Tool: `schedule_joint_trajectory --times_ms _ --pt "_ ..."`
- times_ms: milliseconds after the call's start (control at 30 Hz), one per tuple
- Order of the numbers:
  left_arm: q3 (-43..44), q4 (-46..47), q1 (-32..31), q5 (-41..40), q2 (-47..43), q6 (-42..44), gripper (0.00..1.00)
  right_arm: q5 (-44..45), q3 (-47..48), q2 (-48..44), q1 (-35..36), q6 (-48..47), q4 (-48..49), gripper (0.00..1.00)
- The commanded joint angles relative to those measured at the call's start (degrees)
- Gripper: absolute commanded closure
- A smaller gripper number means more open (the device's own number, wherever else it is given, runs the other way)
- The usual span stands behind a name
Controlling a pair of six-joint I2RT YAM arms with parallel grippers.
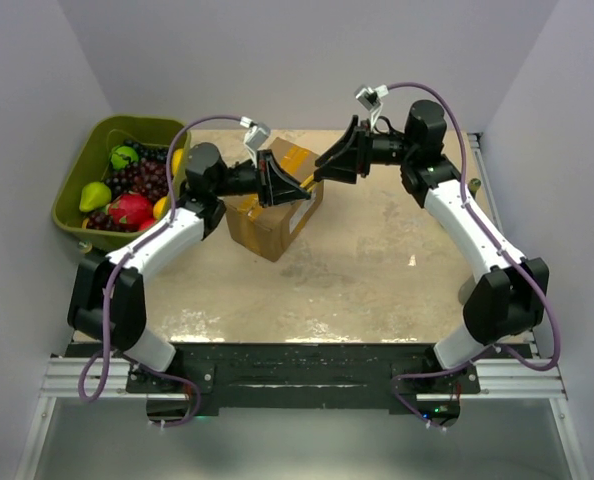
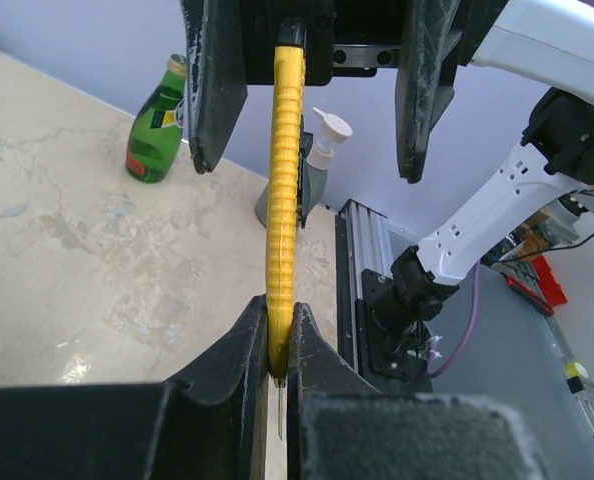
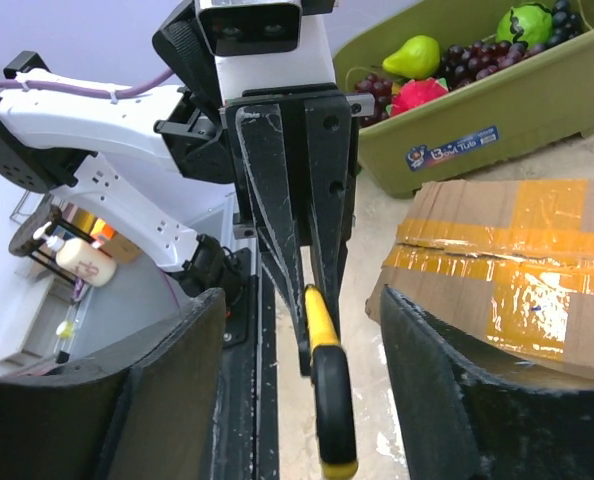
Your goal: Unpack the express box
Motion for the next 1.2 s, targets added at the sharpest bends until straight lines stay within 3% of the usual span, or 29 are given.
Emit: schedule_joint_trajectory --times_ms 0,733,900,1033,1167 --pt "4.54 4.53 -0.48 1.33 1.70 -2.07 1.00 0.26 1.47 0.34 0.27 0.41 1.81 0.38" --pt "10.34 5.24 -3.03 1.94 6.19 -1.90 1.00 0.35 0.94 0.86 0.45 0.23 2.78 0.59" --pt "10.78 3.23 -3.03 2.65 6.28 -0.76 1.00 -5.09 1.73 1.13 0.45 -5.47 -2.82 0.61" --pt "11.05 2.87 -3.03 3.70 6.63 -0.94 1.00 -5.45 1.99 0.86 0.45 -10.31 -7.59 0.61" --pt "10.96 3.04 -3.03 3.96 6.54 -0.85 1.00 -4.84 1.73 0.95 0.54 -10.67 -7.59 0.67"
